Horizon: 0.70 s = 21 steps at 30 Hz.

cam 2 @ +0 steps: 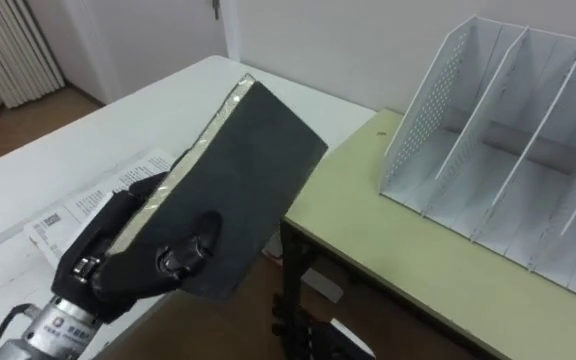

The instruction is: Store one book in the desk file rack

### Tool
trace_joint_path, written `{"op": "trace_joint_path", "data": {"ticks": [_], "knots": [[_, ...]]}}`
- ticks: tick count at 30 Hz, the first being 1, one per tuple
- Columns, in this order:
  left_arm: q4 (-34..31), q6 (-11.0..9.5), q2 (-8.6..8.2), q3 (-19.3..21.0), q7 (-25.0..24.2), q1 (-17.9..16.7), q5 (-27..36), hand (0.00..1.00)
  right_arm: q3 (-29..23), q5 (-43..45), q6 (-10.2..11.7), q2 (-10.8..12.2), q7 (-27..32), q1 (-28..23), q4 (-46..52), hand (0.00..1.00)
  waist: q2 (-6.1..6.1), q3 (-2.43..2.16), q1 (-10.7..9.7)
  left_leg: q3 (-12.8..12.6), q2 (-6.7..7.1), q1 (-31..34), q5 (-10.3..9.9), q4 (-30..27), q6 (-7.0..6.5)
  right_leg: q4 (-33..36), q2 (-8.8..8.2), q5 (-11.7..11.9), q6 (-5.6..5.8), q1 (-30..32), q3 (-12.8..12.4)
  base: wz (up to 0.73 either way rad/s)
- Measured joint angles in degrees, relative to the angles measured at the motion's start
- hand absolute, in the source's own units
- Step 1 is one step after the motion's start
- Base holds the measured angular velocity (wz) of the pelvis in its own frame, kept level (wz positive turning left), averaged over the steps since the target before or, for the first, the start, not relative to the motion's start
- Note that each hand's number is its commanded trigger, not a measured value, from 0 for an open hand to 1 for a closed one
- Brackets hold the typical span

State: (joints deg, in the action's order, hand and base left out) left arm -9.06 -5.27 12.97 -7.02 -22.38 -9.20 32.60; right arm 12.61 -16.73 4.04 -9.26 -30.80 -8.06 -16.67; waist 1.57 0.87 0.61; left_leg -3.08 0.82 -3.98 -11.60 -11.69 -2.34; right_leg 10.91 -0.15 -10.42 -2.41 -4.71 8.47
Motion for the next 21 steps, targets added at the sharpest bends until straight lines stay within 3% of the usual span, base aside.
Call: {"op": "trace_joint_path", "data": {"ticks": [4, 9, 15, 21], "knots": [[1.47, 1.56, 0.2, 0.12, -2.61, -0.01, 1.87, 1.0, -0.4, -6.42, -0.61, -0.39, -1.28, 0.06, 4.76, 0.0, 0.14, 0.04, 0.53, -0.86, -0.09, 0.36, 0.0, -0.03, 0.0, 0.17, 0.03, 0.0, 0.0, 0.89, -0.59, -0.09], [1.51, 3.73, 1.62, 0.17, -7.68, -0.01, 8.61, 1.0, -0.87, -16.99, -2.39, -0.71, -3.84, 1.29, 9.69, 0.0, 0.45, 0.09, 1.07, -1.3, -0.1, 0.31, -0.02, -0.02, -0.02, 0.74, -0.01, -0.12, 0.03, 0.97, -1.09, -0.05], [1.79, 5.37, 1.61, 0.16, -11.04, 0.0, 9.66, 1.0, -0.45, -22.34, -3.45, -0.52, -5.73, 1.36, 10.82, 0.0, 1.22, -0.25, 1.47, -1.4, -0.15, 0.15, -0.03, -0.02, -0.03, 1.01, 0.05, -0.13, 0.02, 0.94, -1.32, 0.0], [2.31, 6.79, 1.7, 0.14, -12.15, 0.0, 9.66, 1.0, 1.78, -29.83, -4.99, -1.33, -5.85, 1.34, 13.09, 0.0, 1.21, -0.25, 1.61, -1.54, -0.17, 0.21, -0.03, -0.07, -0.03, 1.27, 0.02, -0.14, 0.0, 1.05, -1.26, 0.0]]}}
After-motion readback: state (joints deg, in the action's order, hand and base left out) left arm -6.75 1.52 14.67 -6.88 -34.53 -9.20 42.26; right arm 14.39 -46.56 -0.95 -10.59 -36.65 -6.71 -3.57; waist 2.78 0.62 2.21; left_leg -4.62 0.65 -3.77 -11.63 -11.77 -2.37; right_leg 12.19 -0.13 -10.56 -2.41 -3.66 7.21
